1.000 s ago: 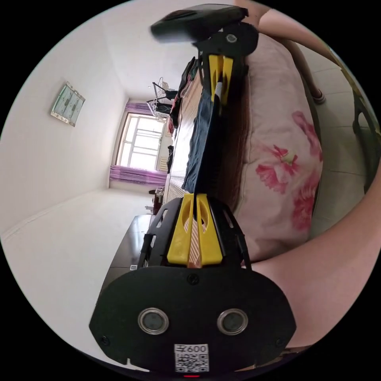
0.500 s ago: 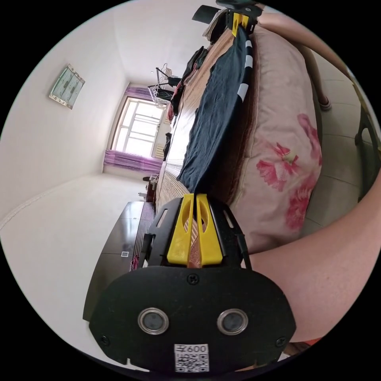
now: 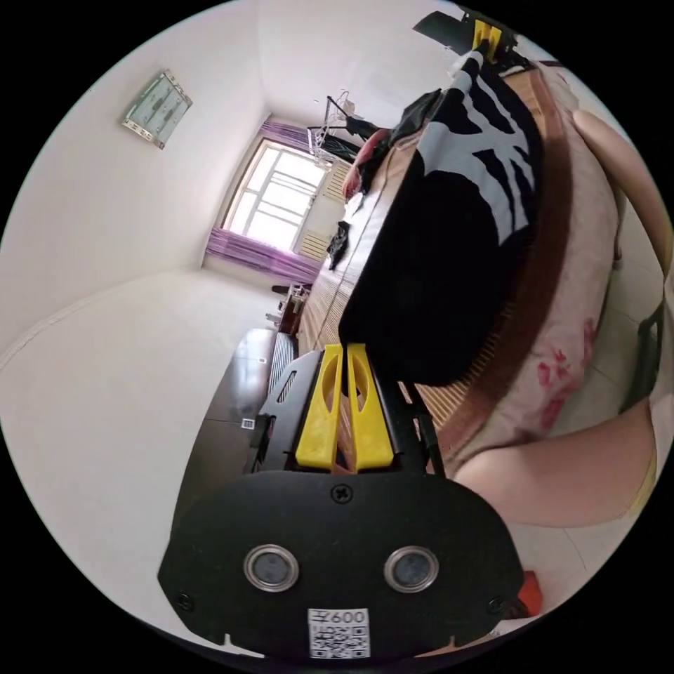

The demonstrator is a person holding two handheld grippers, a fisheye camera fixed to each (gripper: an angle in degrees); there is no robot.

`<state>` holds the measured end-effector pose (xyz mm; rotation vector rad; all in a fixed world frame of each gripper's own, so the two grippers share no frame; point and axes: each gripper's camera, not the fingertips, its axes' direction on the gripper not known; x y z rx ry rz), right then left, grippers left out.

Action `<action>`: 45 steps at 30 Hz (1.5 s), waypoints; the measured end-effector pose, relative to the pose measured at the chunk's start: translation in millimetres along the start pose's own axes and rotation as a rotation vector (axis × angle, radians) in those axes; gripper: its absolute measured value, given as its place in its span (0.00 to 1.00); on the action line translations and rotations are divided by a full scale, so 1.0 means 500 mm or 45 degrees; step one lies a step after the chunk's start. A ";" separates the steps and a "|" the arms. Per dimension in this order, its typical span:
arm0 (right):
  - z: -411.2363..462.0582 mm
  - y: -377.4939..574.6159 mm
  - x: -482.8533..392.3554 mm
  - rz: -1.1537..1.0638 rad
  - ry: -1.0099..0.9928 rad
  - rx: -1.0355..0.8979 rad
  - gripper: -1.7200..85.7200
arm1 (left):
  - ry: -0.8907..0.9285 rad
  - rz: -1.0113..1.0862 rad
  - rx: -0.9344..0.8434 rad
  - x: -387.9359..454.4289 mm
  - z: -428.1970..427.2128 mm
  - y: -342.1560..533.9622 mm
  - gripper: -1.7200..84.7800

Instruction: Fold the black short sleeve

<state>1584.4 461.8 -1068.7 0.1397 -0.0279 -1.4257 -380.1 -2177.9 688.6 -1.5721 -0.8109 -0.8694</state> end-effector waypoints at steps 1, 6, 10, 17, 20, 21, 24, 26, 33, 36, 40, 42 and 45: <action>-0.009 -0.033 0.052 0.028 0.002 0.021 0.01 | -0.007 -0.021 0.027 -0.027 0.016 -0.038 0.03; -0.009 -0.168 0.226 0.220 0.028 -0.040 0.01 | -0.107 -0.216 0.110 -0.104 0.083 -0.187 0.03; -0.099 -0.243 0.277 0.349 0.311 0.027 0.01 | -0.214 -0.395 0.149 -0.132 0.054 -0.279 0.03; -0.270 -0.288 0.251 0.344 -0.074 0.003 0.01 | -0.104 -0.310 0.069 -0.051 -0.014 -0.305 0.03; -0.361 -0.288 0.209 0.260 -0.176 -0.019 0.01 | 0.029 -0.197 0.017 -0.004 -0.068 -0.289 0.04; -0.384 -0.289 0.202 0.245 -0.199 -0.023 0.01 | 0.053 -0.177 0.014 0.003 -0.083 -0.286 0.04; -0.507 -0.303 0.186 0.205 -0.308 -0.046 0.01 | 0.204 -0.200 -0.012 -0.001 -0.167 -0.273 0.04; -0.604 -0.319 0.181 0.188 -0.350 -0.054 0.01 | 0.304 -0.297 -0.012 -0.025 -0.231 -0.265 0.04; -0.620 -0.385 0.257 0.245 -0.648 -0.097 0.01 | 0.409 -0.171 -0.173 -0.016 -0.221 -0.347 0.03; -0.499 -0.447 0.292 0.294 -0.637 -0.206 0.01 | 0.510 -0.143 -0.209 -0.005 -0.092 -0.414 0.03; -0.286 -0.536 0.305 0.339 -0.568 -0.321 0.01 | 0.678 -0.145 -0.270 0.031 0.174 -0.509 0.04; -0.193 -0.574 0.311 0.343 -0.682 -0.408 0.01 | 0.703 -0.165 -0.291 0.048 0.278 -0.546 0.04; -0.098 -0.623 0.332 0.371 -0.743 -0.503 0.01 | 0.783 -0.145 -0.399 0.068 0.407 -0.600 0.04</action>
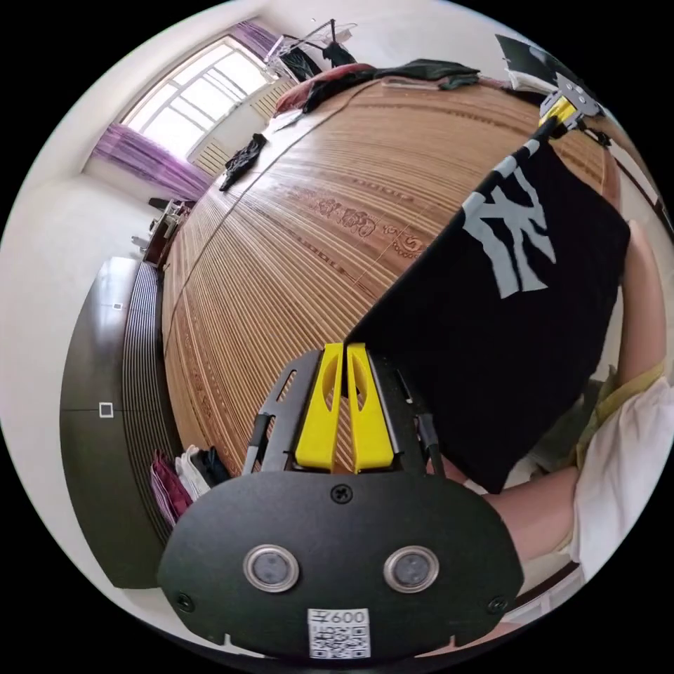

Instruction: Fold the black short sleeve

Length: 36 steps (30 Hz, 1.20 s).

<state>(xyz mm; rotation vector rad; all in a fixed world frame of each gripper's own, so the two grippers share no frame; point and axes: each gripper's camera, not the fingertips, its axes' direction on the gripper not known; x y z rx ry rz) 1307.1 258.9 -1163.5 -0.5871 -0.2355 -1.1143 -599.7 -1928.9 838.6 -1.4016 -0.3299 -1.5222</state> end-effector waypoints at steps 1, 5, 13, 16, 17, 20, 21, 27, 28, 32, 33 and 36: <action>0.003 -0.022 0.015 0.000 -0.022 -0.006 0.01 | -0.004 0.033 -0.013 -0.014 0.023 -0.022 0.04; -0.007 -0.077 0.095 0.045 -0.164 0.000 0.01 | 0.086 0.040 -0.032 -0.090 0.069 -0.070 0.04; -0.020 -0.083 0.277 0.429 -0.533 0.072 0.04 | 0.241 -0.278 0.115 -0.281 0.097 -0.075 0.04; -0.043 -0.047 0.328 0.608 -0.590 0.136 0.05 | 0.149 -0.540 0.186 -0.344 0.075 -0.036 0.03; -0.058 -0.029 0.349 0.688 -0.552 0.152 0.05 | 0.066 -0.582 0.205 -0.355 0.062 -0.020 0.03; -0.103 0.019 0.397 0.888 -0.400 0.172 0.03 | -0.059 -0.571 0.256 -0.361 0.026 0.004 0.03; -0.116 0.027 0.402 0.912 -0.378 0.198 0.02 | -0.063 -0.536 0.273 -0.358 0.018 0.005 0.03; -0.186 -0.023 0.366 0.710 -0.619 0.441 0.01 | 0.210 -0.295 0.222 -0.356 0.011 -0.049 0.03; -0.170 -0.059 0.354 0.672 -0.601 0.346 0.01 | 0.234 -0.257 0.091 -0.362 0.042 -0.073 0.03; -0.110 -0.133 0.304 0.530 -0.220 0.091 0.01 | 0.044 -0.288 0.005 -0.390 0.092 -0.078 0.03; -0.113 -0.132 0.310 0.557 -0.213 0.106 0.01 | 0.039 -0.294 0.006 -0.399 0.094 -0.077 0.03; -0.107 -0.117 0.352 0.647 -0.281 0.131 0.01 | -0.028 -0.278 0.047 -0.435 0.101 -0.068 0.03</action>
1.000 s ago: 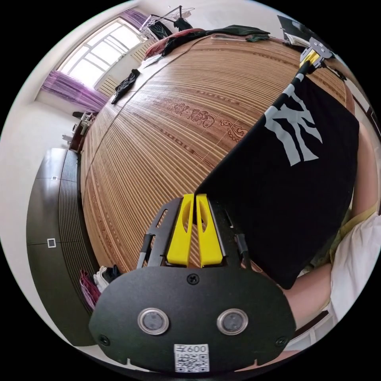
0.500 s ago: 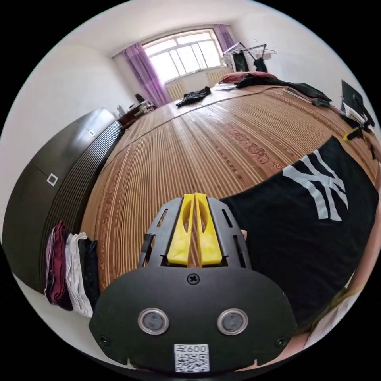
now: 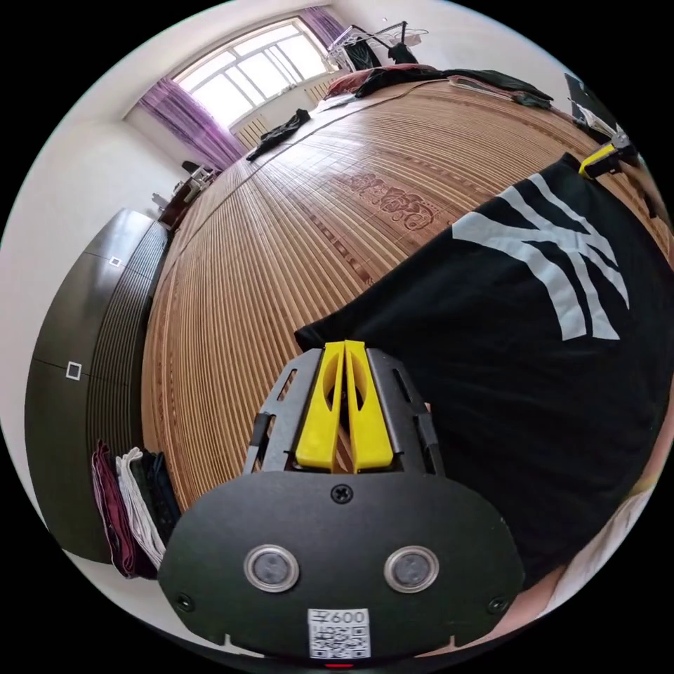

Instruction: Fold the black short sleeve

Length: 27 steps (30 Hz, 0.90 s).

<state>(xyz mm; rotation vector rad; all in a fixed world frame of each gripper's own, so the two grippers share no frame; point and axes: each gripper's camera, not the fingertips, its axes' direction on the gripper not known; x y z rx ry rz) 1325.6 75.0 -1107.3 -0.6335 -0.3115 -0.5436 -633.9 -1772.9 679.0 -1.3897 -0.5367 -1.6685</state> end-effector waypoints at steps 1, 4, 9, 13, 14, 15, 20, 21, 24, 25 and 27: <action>-0.003 0.005 0.015 0.007 -0.021 0.028 0.01 | -0.056 0.027 0.028 -0.006 0.004 0.003 0.03; -0.018 0.040 0.046 0.028 -0.061 0.138 0.01 | -0.168 0.031 0.071 -0.018 0.007 0.018 0.02; -0.026 0.111 0.060 -0.063 0.039 0.335 0.01 | -0.308 0.126 0.114 -0.052 -0.001 0.059 0.03; -0.132 0.163 0.076 0.133 0.301 0.723 0.01 | -0.339 -0.129 0.147 -0.185 -0.057 0.082 0.03; -0.156 0.169 0.073 0.114 0.255 0.799 0.01 | -0.296 -0.180 0.183 -0.220 -0.082 0.094 0.03; -0.163 0.163 0.070 0.076 0.205 0.785 0.01 | -0.254 -0.187 0.190 -0.233 -0.093 0.099 0.03; -0.130 0.078 -0.027 -0.410 -0.429 0.443 0.01 | 0.336 -0.006 0.194 -0.217 -0.184 0.155 0.03; -0.122 0.072 -0.038 -0.432 -0.501 0.427 0.01 | 0.409 -0.004 0.219 -0.205 -0.197 0.171 0.03; -0.066 0.032 -0.066 -0.458 -0.681 0.356 0.01 | 0.698 -0.014 0.363 -0.142 -0.252 0.269 0.03; -0.038 0.008 -0.068 -0.439 -0.636 0.298 0.01 | 0.733 -0.036 0.398 -0.123 -0.265 0.308 0.03; 0.002 -0.027 -0.064 -0.445 -0.583 0.225 0.01 | 0.800 -0.057 0.445 -0.104 -0.270 0.362 0.03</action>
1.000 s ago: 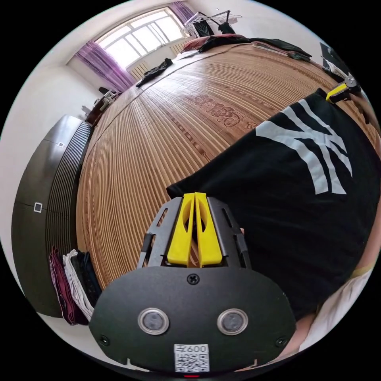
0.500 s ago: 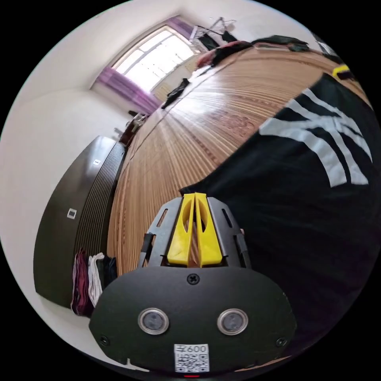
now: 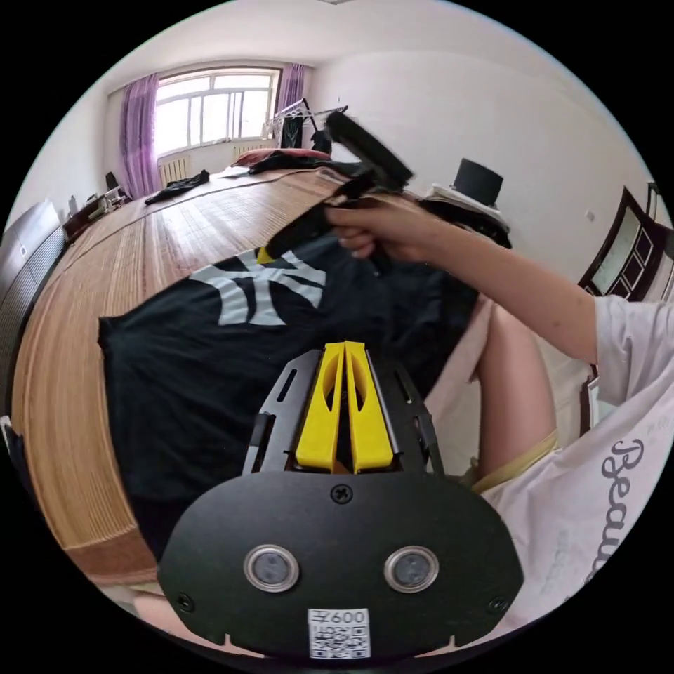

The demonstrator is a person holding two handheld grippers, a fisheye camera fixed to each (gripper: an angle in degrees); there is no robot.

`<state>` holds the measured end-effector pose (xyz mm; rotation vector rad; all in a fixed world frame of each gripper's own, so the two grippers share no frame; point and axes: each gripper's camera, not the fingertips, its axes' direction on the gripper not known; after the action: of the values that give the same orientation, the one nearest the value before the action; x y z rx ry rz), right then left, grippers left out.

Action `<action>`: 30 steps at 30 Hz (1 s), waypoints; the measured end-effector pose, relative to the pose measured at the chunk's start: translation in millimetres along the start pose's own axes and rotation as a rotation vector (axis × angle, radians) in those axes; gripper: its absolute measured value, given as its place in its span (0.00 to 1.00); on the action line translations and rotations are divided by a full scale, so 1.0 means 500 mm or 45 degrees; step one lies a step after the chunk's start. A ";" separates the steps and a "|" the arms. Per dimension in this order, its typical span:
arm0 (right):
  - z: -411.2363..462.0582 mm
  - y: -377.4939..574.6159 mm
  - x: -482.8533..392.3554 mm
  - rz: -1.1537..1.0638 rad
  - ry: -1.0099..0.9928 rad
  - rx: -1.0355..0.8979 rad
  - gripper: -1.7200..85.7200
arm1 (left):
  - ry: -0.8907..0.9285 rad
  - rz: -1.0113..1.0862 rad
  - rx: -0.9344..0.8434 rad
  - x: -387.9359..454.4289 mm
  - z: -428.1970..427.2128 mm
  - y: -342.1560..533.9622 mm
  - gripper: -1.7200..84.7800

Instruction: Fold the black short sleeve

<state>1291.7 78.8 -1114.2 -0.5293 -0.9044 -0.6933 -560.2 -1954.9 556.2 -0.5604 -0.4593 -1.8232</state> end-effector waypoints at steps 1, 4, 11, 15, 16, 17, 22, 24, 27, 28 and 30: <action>0.021 -0.011 0.030 0.029 0.027 -0.042 0.01 | -0.012 -0.030 0.005 0.003 0.001 0.033 0.03; 0.040 -0.027 0.126 0.144 -0.013 -0.051 0.01 | -0.139 0.005 0.076 0.008 0.006 0.119 0.03; -0.015 0.018 0.365 0.630 0.023 0.186 0.01 | -0.352 0.072 0.213 0.017 -0.033 0.214 0.03; -0.077 0.114 0.355 0.596 0.048 0.315 0.01 | -0.343 0.066 0.250 -0.004 -0.049 0.247 0.02; -0.101 0.165 0.330 0.557 0.099 0.338 0.01 | -0.362 0.074 0.258 -0.003 -0.053 0.257 0.02; -0.125 0.232 0.299 0.545 0.177 0.396 0.01 | -0.390 0.086 0.271 0.001 -0.056 0.267 0.02; -0.164 0.557 0.144 0.371 0.312 0.791 0.01 | -0.463 0.079 0.355 0.011 -0.062 0.312 0.02; -0.141 0.648 0.104 0.373 0.456 0.863 0.01 | -0.504 0.101 0.367 0.022 -0.062 0.323 0.02; -0.084 0.732 0.108 0.407 0.513 0.790 0.01 | -0.547 0.133 0.374 0.037 -0.061 0.335 0.02; -0.057 0.755 0.124 0.404 0.494 0.744 0.01 | -0.548 0.139 0.374 0.040 -0.062 0.338 0.02; -0.033 0.804 0.130 0.292 0.560 0.875 0.01 | -0.544 0.137 0.374 0.043 -0.062 0.342 0.02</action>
<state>1623.9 315.2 -1118.6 0.1346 -0.5976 -0.2393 -407.9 -2041.3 549.9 -0.7552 -0.9492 -1.4955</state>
